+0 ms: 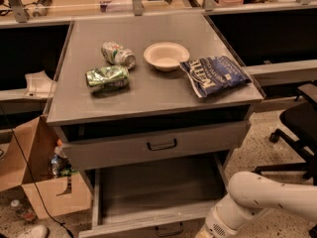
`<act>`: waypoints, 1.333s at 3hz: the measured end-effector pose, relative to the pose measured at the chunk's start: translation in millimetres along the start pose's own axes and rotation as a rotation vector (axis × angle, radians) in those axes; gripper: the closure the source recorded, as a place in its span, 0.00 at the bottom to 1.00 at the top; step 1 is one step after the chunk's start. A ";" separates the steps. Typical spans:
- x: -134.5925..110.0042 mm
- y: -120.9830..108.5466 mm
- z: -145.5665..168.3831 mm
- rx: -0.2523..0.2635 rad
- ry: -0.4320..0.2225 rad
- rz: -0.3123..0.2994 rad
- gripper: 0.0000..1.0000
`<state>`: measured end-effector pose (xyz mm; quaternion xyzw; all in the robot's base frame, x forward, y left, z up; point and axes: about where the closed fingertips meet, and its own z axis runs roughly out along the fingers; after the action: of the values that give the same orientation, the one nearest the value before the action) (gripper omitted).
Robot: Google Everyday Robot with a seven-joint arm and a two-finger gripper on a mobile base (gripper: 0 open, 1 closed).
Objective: Close middle drawer
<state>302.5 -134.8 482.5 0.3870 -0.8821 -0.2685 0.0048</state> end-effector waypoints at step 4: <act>-5.9 -31.8 13.0 0.069 -0.129 0.034 1.00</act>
Offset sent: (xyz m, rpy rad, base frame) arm -0.0008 0.0029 -0.0207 0.0031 0.0001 -0.0768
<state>325.4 -142.3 457.4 0.3537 -0.8958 -0.2623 -0.0607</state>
